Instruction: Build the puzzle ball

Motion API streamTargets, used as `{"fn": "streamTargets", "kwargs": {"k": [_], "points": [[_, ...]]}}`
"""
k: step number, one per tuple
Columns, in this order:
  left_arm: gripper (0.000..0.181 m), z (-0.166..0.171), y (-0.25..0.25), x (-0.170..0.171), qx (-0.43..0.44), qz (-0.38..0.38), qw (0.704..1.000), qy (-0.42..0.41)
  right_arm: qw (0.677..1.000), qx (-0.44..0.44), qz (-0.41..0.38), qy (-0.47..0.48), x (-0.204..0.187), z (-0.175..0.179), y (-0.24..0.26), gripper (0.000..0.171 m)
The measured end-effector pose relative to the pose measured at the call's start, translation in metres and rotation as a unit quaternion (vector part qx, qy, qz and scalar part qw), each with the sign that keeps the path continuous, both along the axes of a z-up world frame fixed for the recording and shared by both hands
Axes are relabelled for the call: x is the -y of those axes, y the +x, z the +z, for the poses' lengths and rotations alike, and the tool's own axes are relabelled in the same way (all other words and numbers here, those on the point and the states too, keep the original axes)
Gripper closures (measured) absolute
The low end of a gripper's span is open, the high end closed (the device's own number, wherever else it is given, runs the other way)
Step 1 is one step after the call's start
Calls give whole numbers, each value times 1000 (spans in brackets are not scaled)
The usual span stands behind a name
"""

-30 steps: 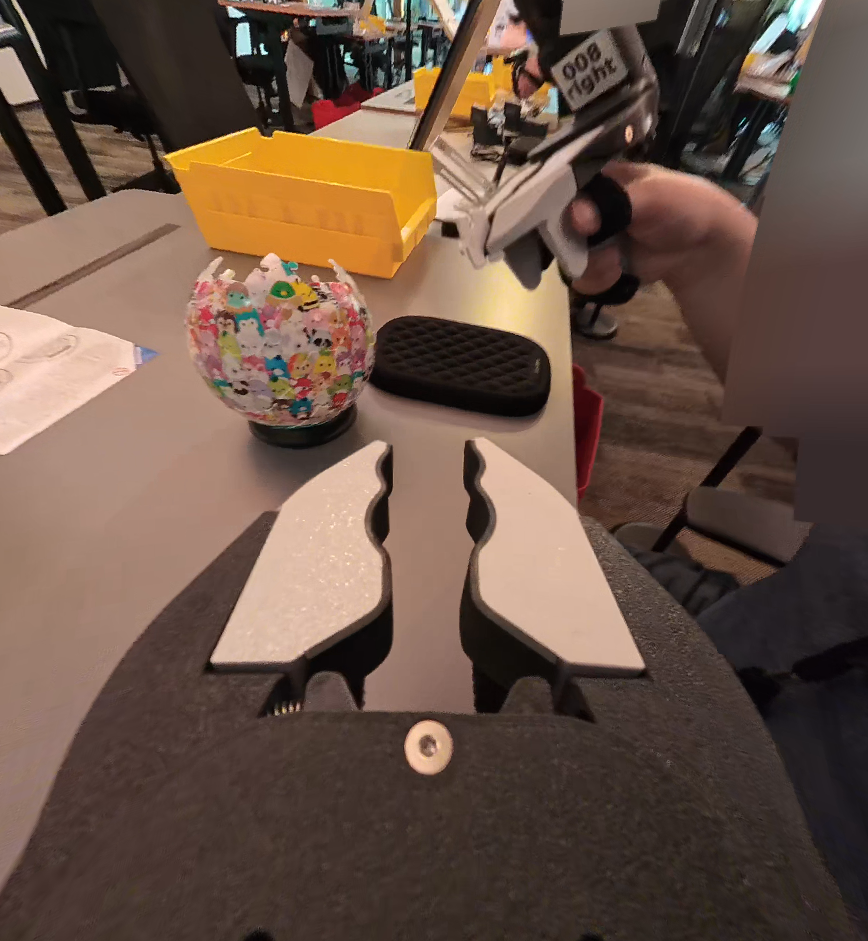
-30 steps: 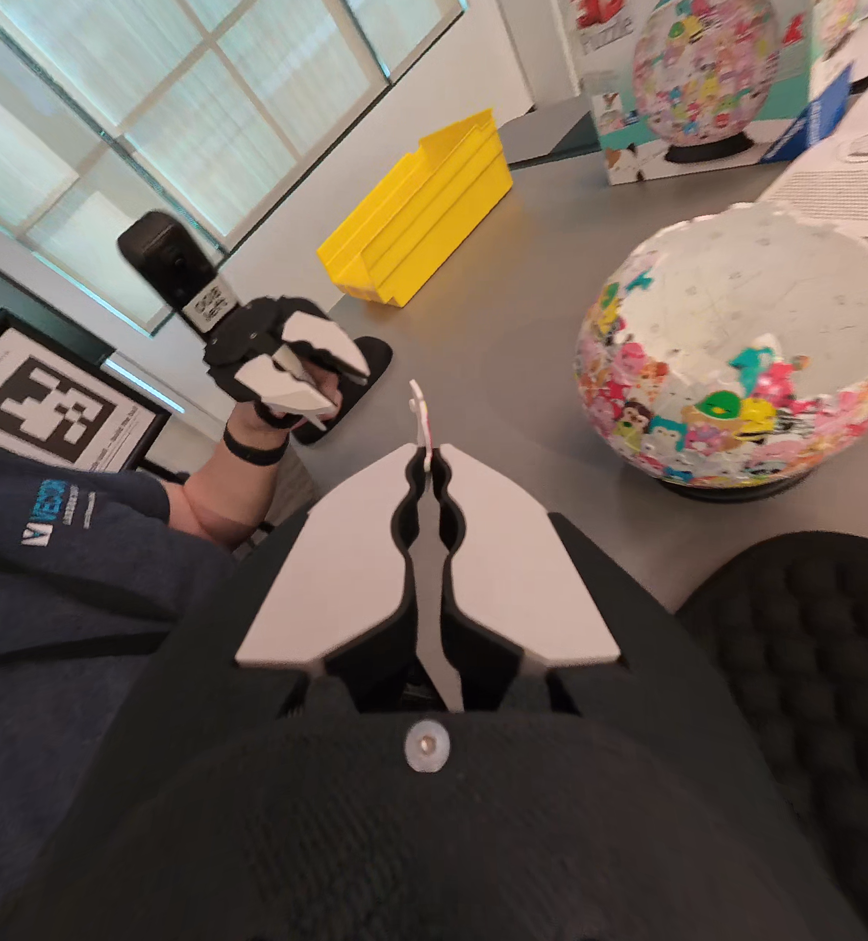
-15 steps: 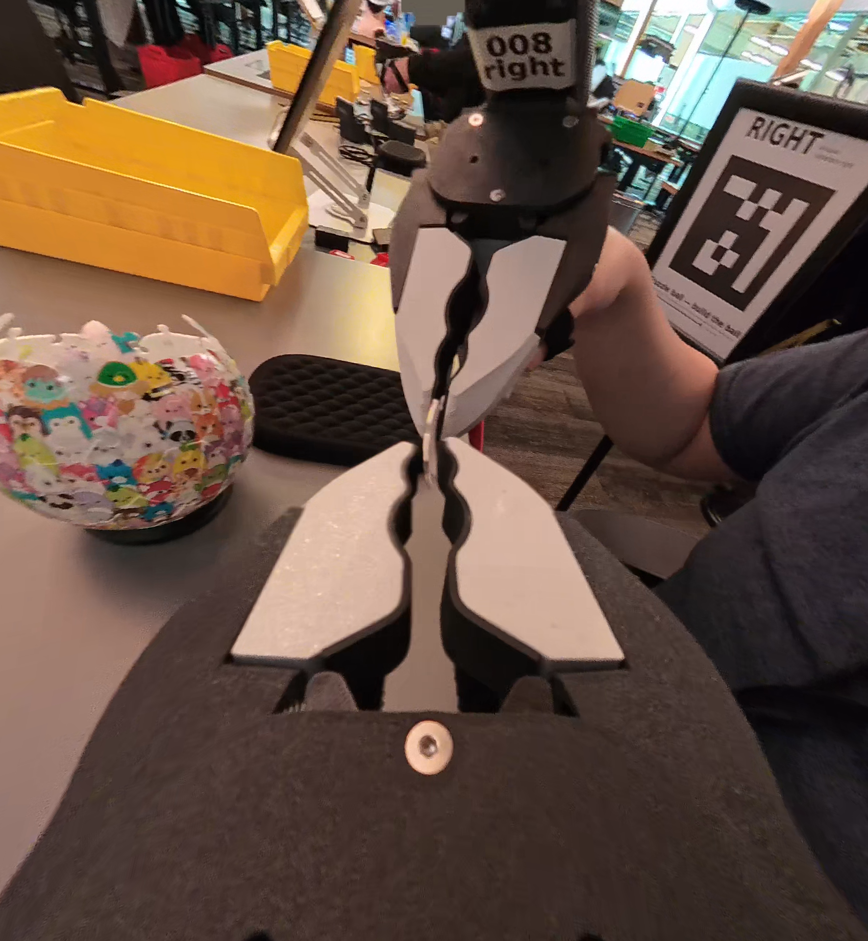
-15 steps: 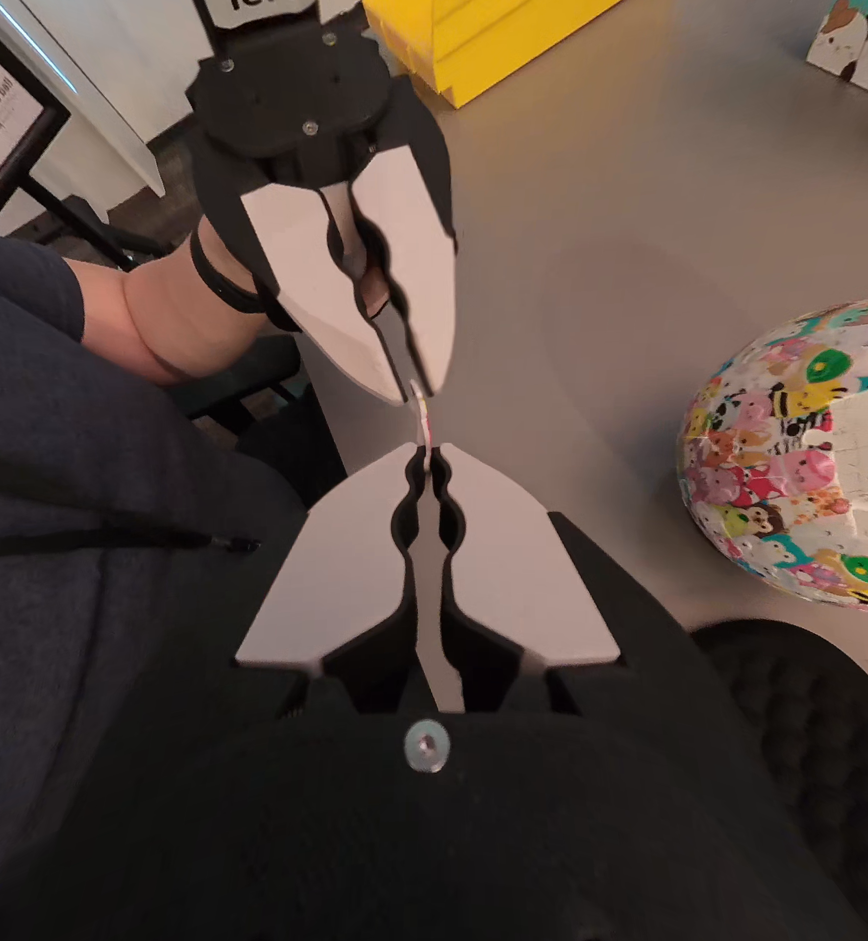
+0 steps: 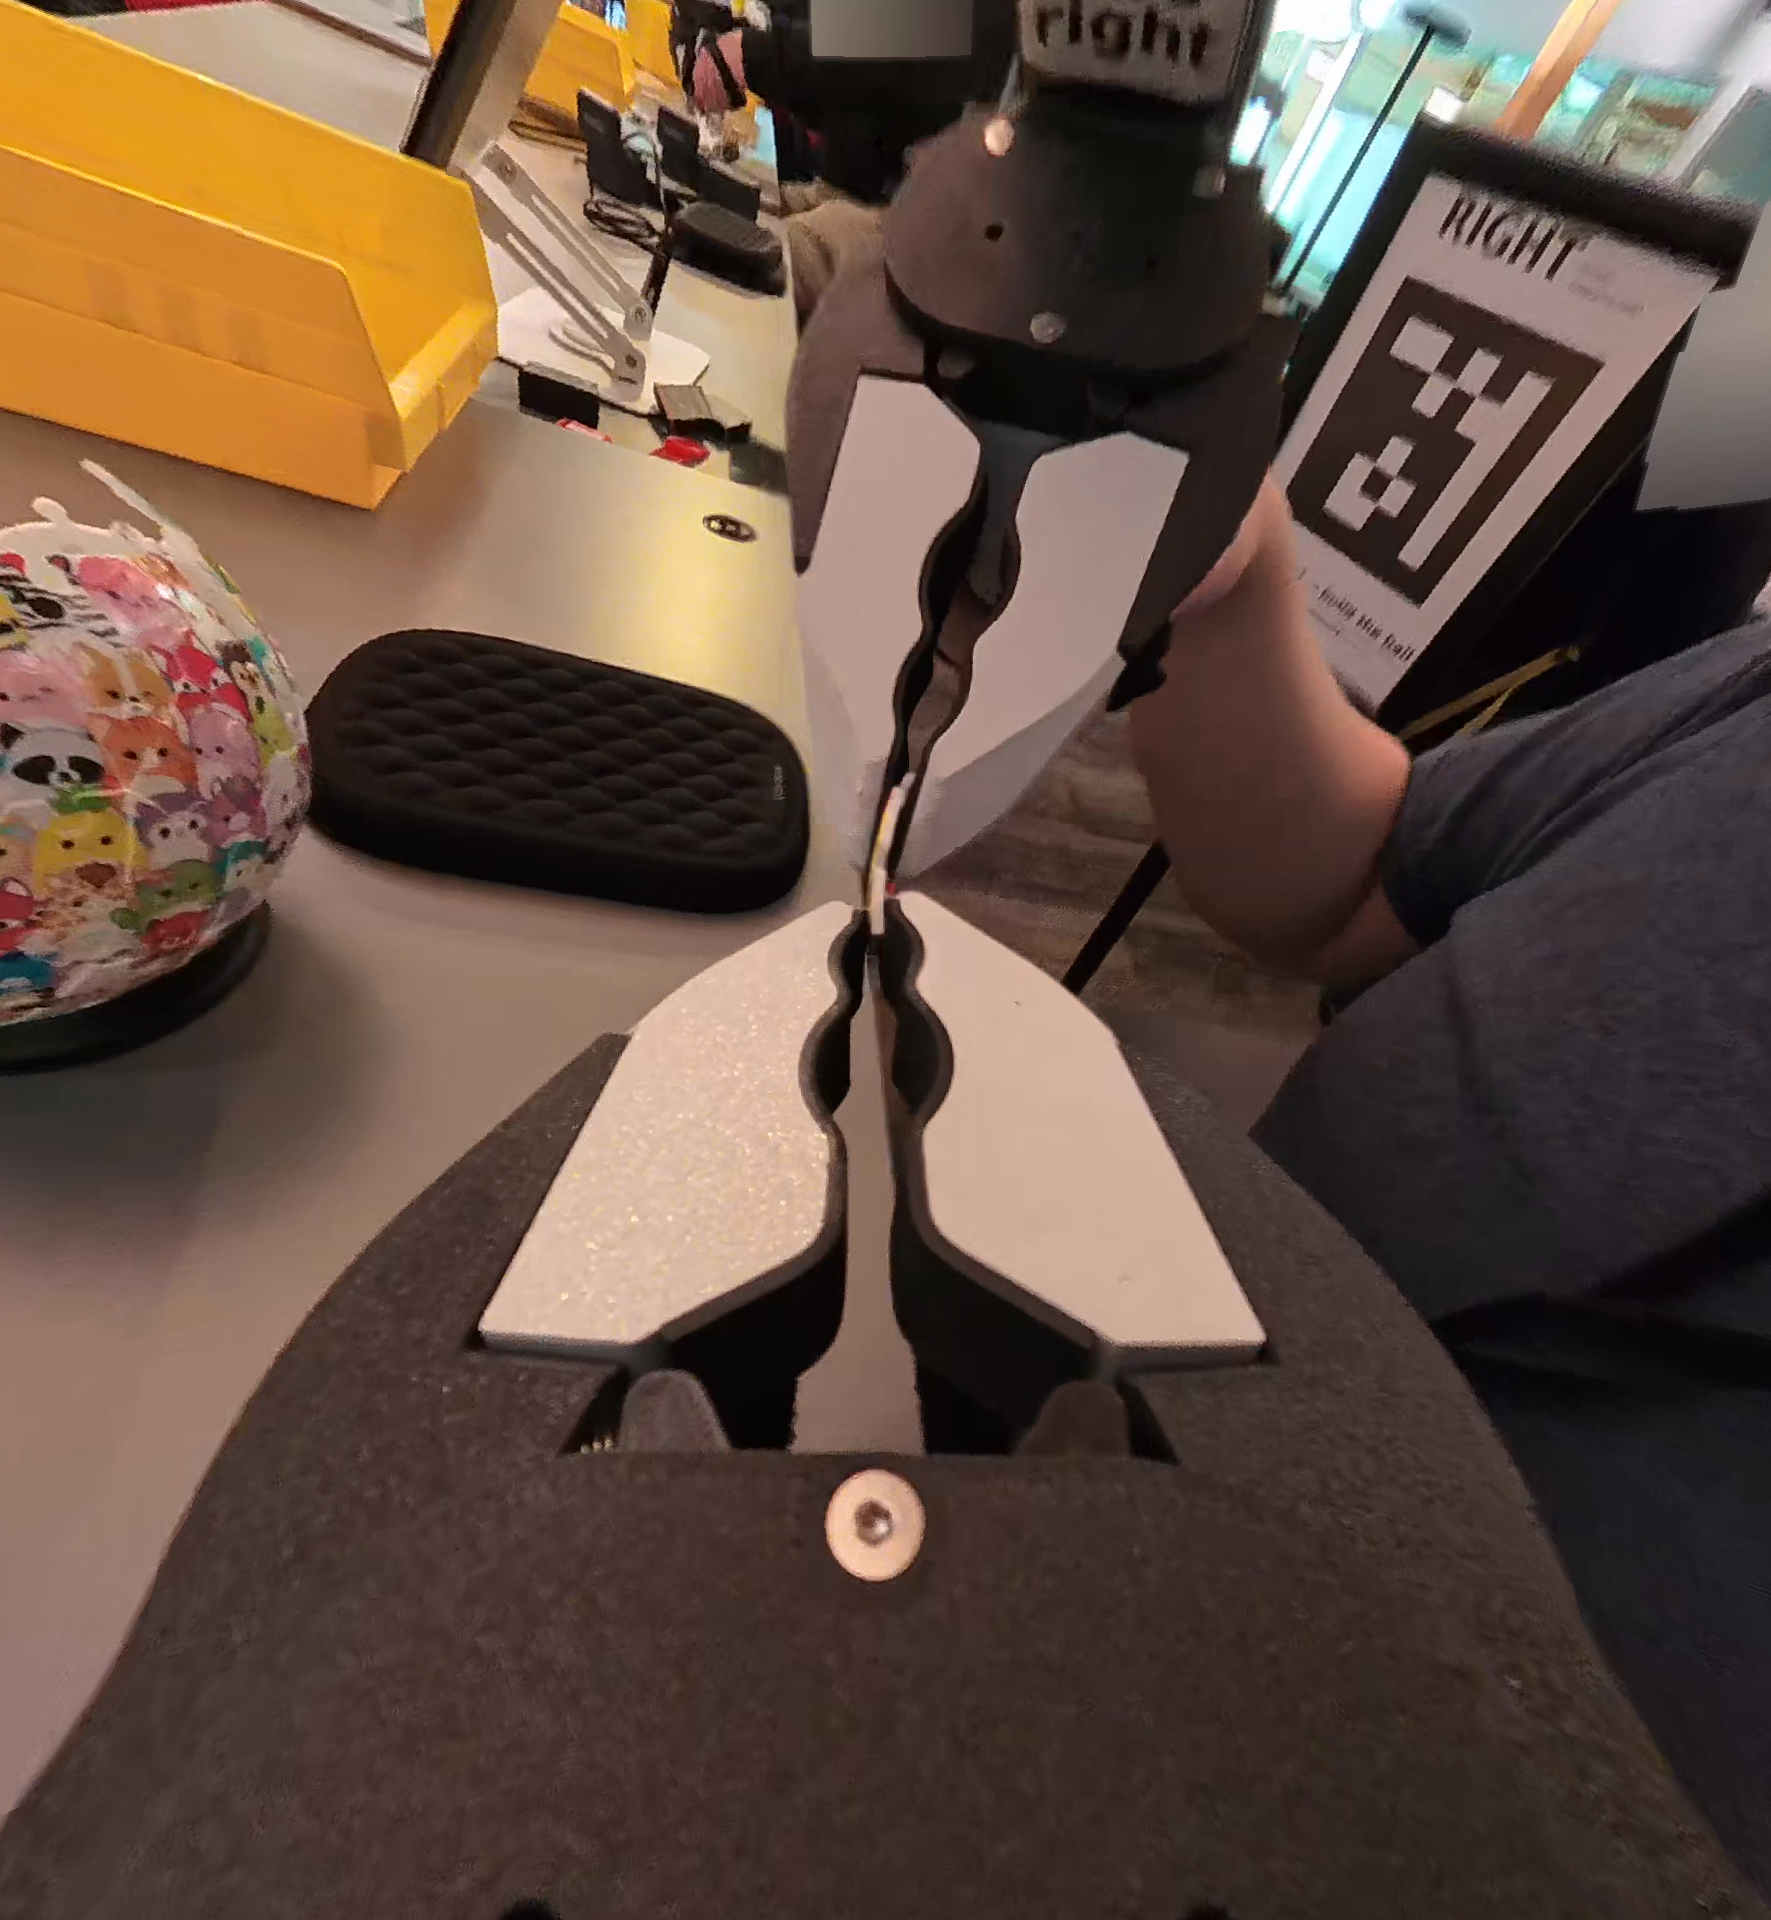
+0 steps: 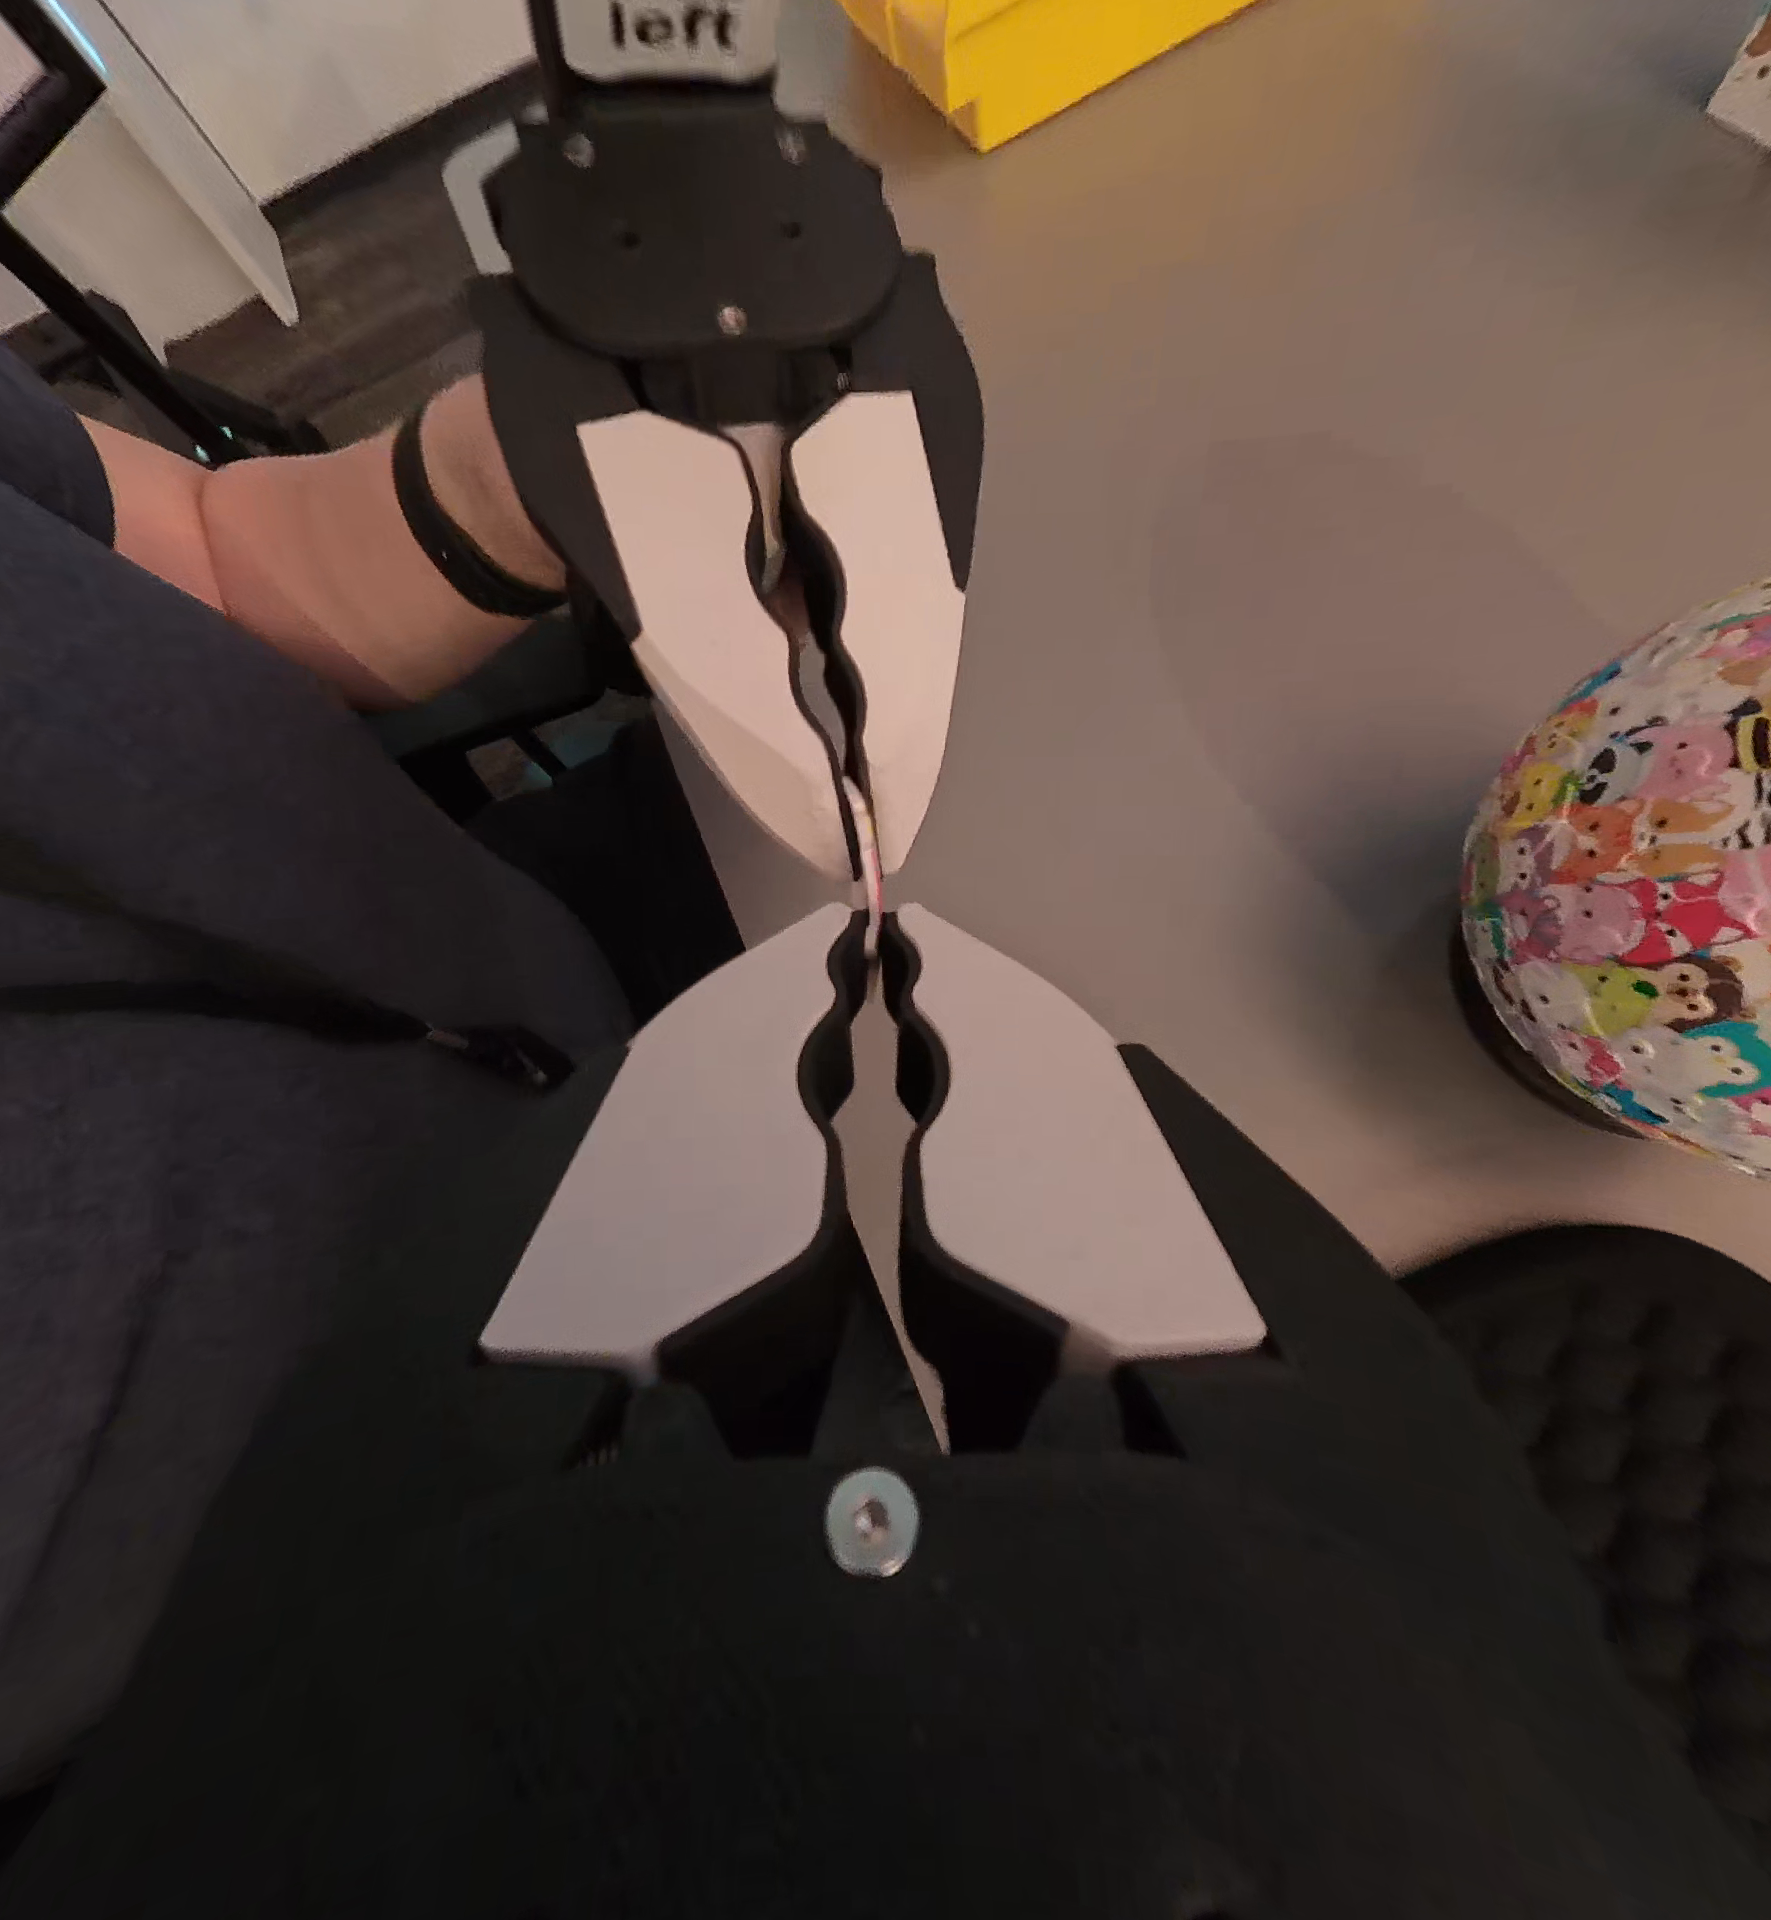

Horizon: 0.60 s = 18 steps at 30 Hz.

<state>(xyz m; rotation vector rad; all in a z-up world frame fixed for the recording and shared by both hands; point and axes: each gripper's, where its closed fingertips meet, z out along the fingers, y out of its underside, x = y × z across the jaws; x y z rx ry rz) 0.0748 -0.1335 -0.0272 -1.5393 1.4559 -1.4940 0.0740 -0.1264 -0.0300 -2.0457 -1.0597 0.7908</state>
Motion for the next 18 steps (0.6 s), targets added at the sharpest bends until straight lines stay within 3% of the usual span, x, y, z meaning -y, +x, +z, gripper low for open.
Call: {"fn": "streamTargets", "kwargs": {"k": [12,18], "points": [[179,10,-4,-2,51,20,992,-112,996,-89,-28,4,-3,13,-5,168],[179,18,-7,-15,76,31,990,-114,989,-146,-34,10,-16,23,-9,168]]}}
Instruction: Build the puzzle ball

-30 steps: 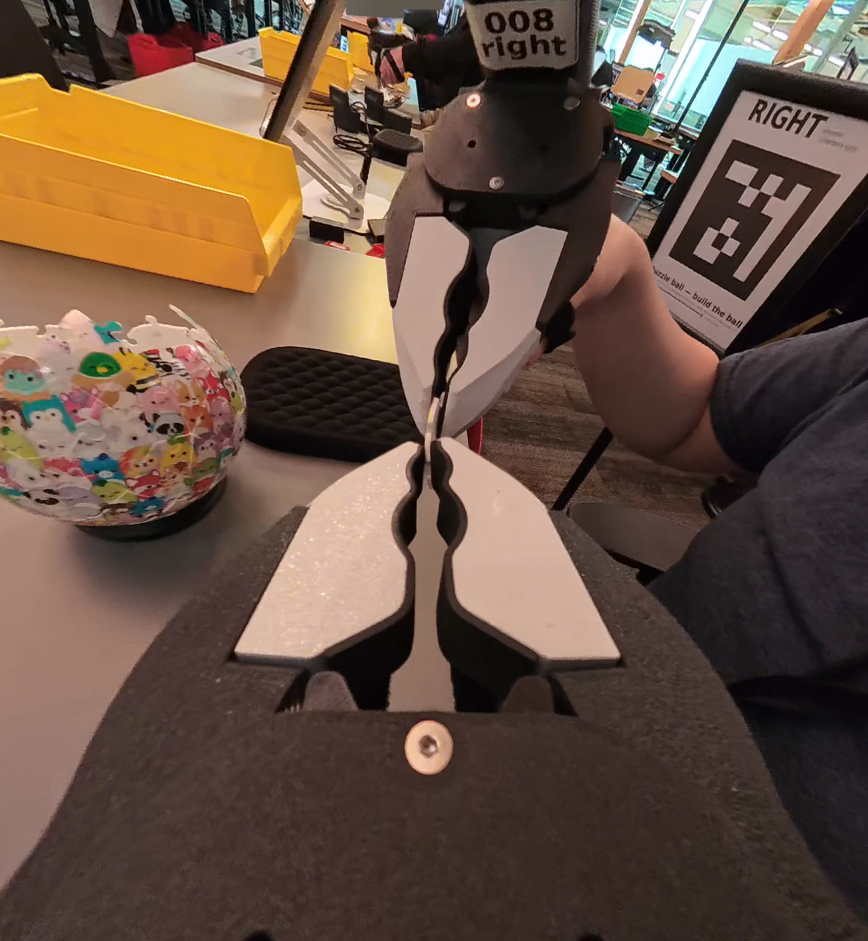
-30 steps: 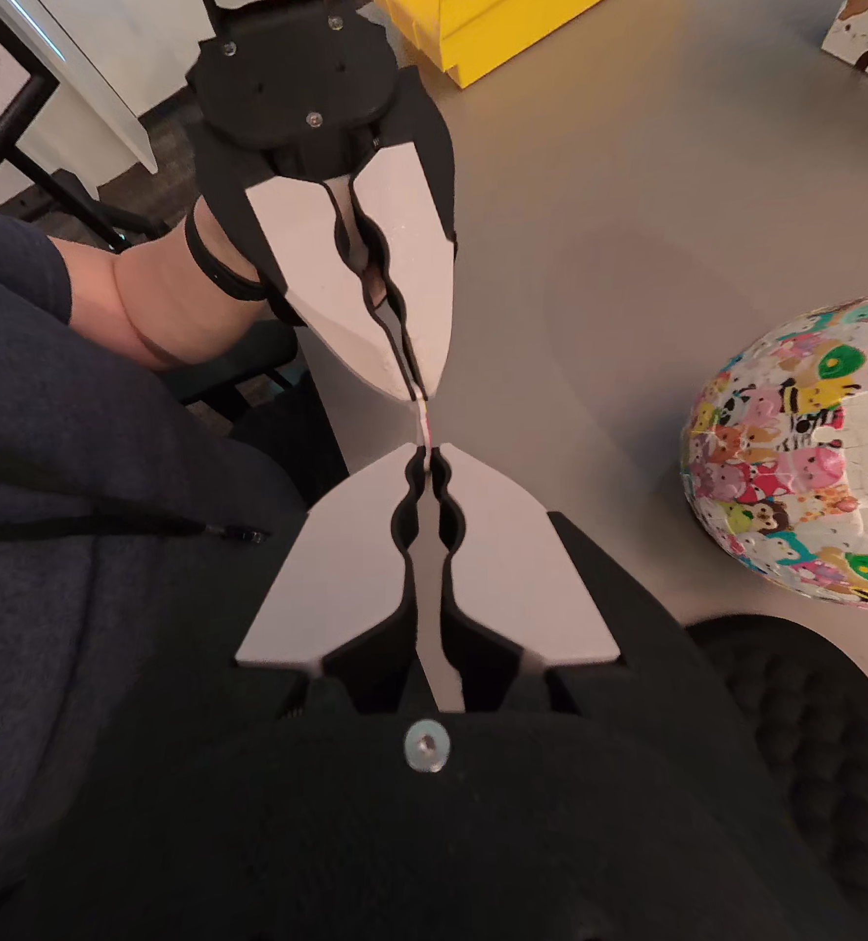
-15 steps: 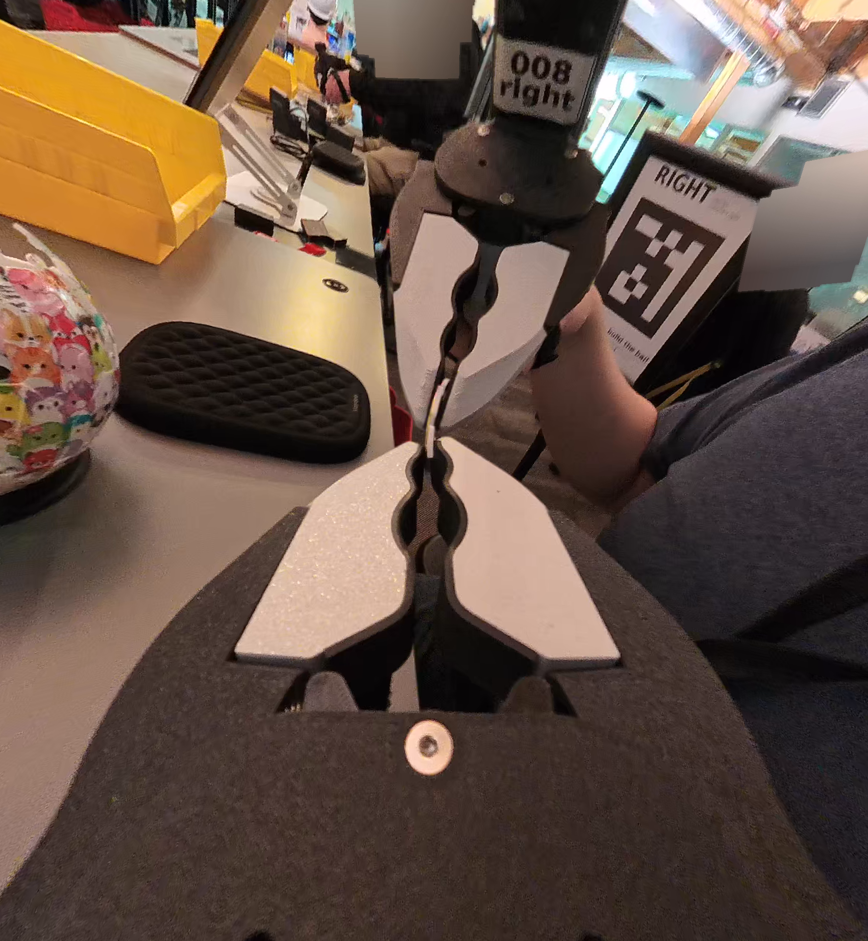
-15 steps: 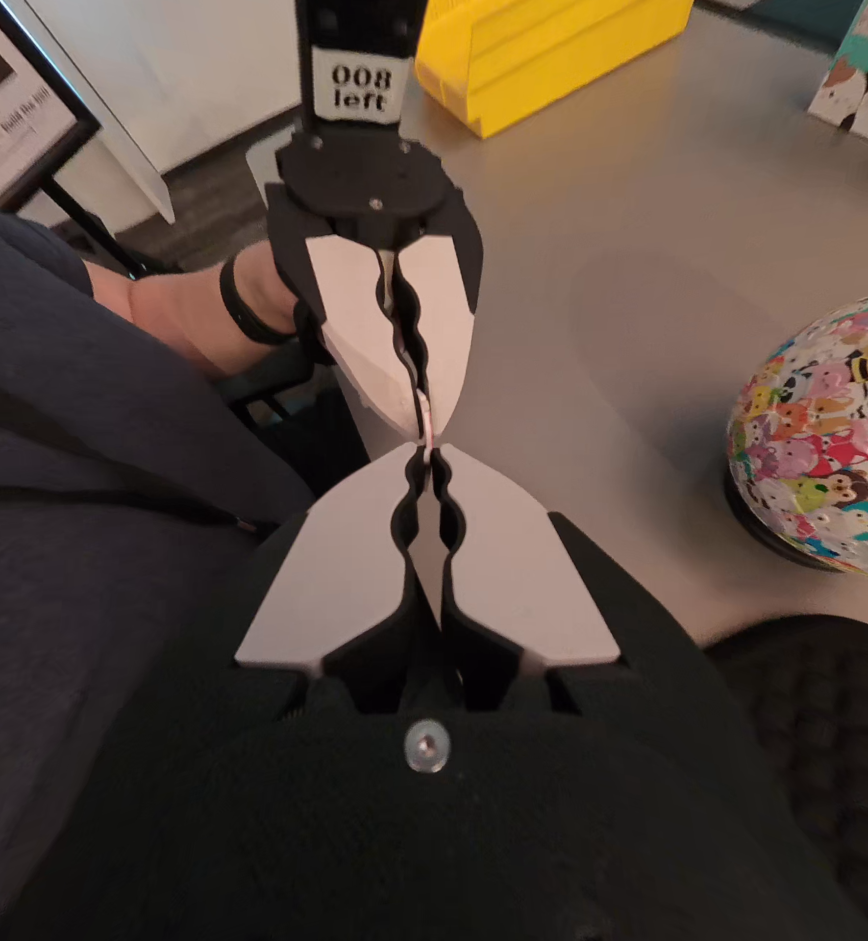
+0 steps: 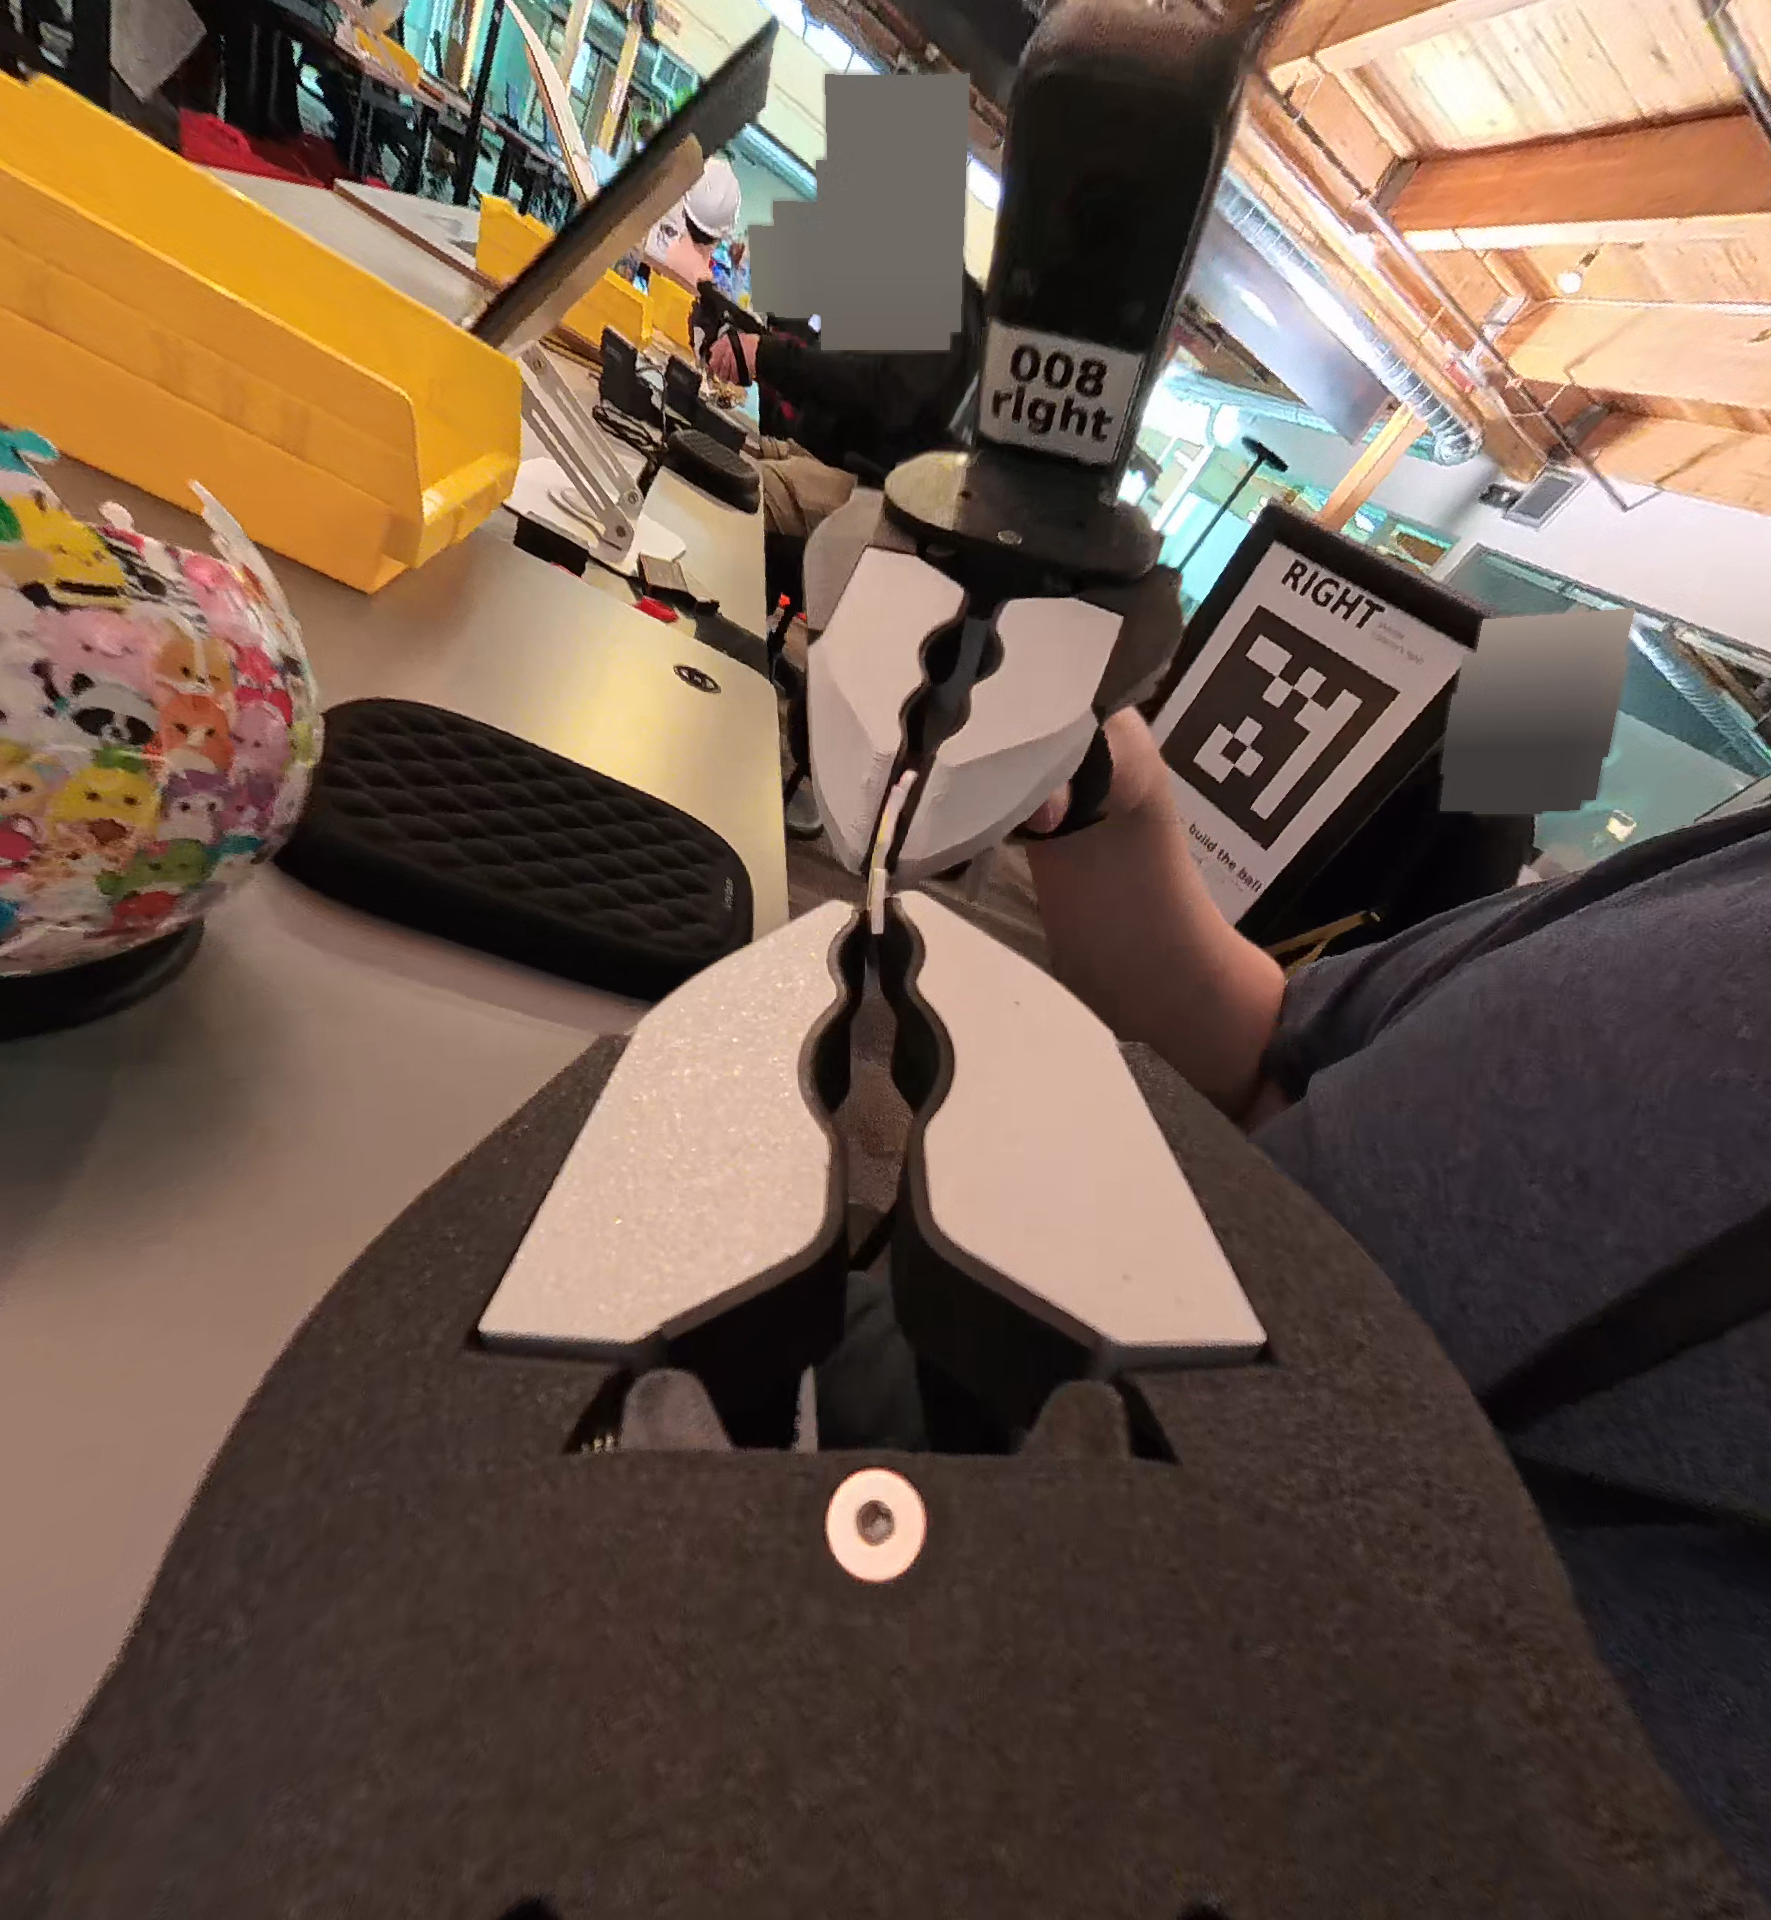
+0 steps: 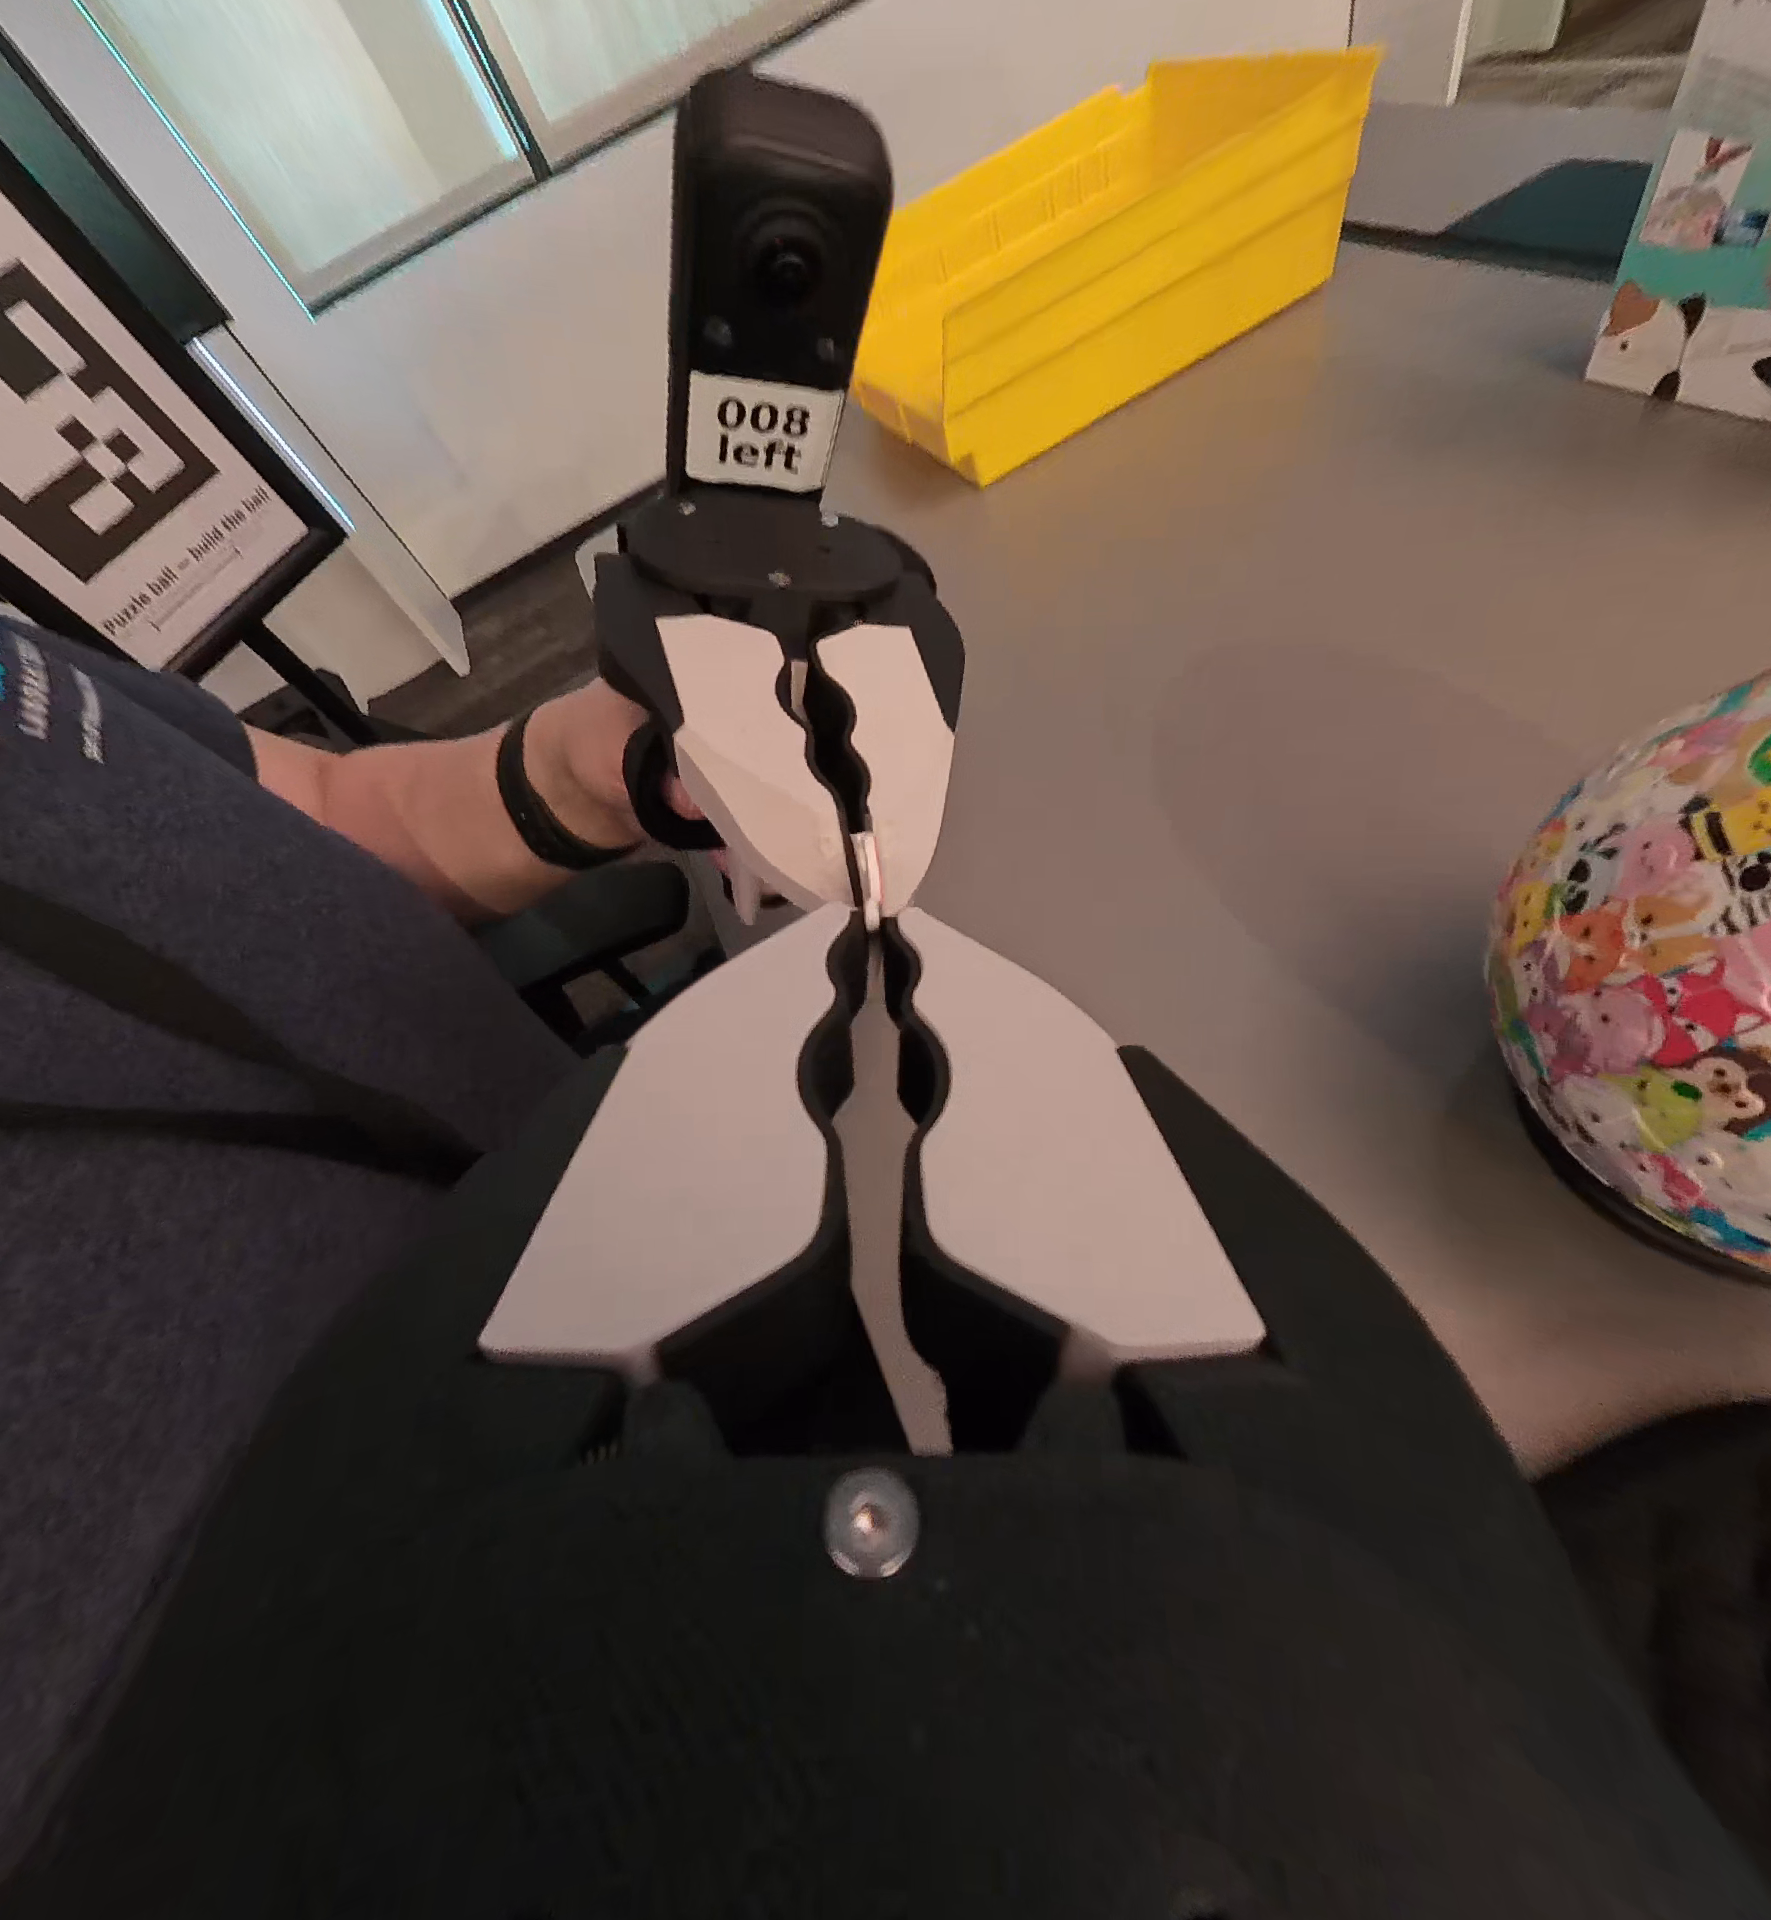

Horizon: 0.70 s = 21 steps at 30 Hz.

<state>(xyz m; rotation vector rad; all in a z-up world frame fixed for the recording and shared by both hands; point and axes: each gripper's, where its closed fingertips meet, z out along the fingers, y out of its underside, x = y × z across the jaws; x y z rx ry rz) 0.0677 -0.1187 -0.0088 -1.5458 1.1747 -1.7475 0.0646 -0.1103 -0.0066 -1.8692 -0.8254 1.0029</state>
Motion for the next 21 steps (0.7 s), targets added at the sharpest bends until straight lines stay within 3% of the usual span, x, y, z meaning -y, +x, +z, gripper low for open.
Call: {"fn": "streamTargets", "kwargs": {"k": [6,9,16,21], "points": [[179,10,-1,-14,75,15,995,-69,998,-55,-13,10,-15,14,-1,167],[179,13,-4,-25,107,29,988,-108,996,-71,-44,21,-26,18,5,147],[179,18,-11,-36,136,62,981,-124,978,-202,-44,17,-29,29,2,154],[179,24,-11,-35,145,68,981,-113,978,-207,-29,14,-34,27,-6,162]]}}
